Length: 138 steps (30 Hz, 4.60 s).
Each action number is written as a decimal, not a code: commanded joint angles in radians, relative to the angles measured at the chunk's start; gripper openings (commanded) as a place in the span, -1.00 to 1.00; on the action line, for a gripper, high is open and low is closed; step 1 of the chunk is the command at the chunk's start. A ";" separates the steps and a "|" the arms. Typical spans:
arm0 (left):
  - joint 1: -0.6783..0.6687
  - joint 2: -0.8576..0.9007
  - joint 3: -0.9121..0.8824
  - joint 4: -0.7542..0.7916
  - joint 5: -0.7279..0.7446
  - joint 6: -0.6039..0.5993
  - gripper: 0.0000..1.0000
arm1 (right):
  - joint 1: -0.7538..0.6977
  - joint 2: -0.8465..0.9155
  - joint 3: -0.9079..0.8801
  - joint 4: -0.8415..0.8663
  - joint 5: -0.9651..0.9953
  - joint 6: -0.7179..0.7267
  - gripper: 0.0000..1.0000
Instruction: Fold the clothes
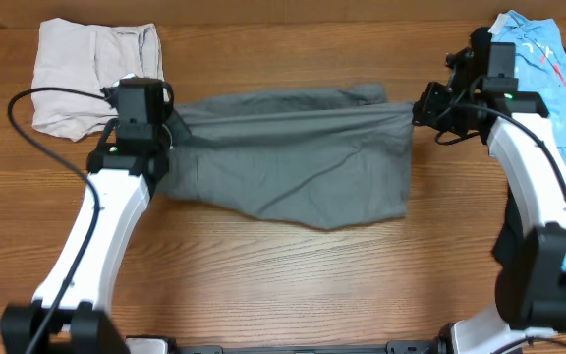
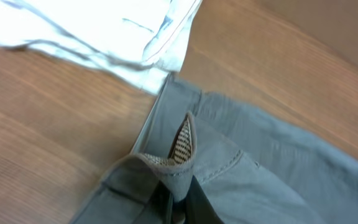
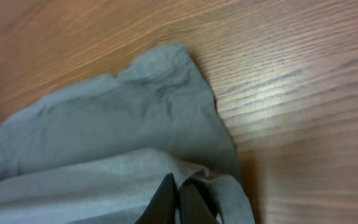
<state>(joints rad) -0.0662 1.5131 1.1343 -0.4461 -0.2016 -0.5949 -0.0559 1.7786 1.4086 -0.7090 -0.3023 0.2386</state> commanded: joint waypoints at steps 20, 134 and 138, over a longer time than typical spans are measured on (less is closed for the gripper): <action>0.020 0.359 0.013 0.558 -0.157 0.095 1.00 | 0.066 0.279 0.019 0.344 0.081 -0.019 0.69; 0.308 0.323 0.322 -0.311 0.639 0.530 -0.92 | 0.128 0.340 0.300 -0.271 -0.185 -0.177 -0.92; 0.305 0.323 0.408 -0.400 0.639 0.563 -0.92 | 0.143 0.375 0.266 -0.216 -0.192 -0.128 -0.92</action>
<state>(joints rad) 0.2317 1.8568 1.4712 -0.8085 0.4480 -0.0715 0.0757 2.1460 1.7046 -0.9466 -0.4721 0.0731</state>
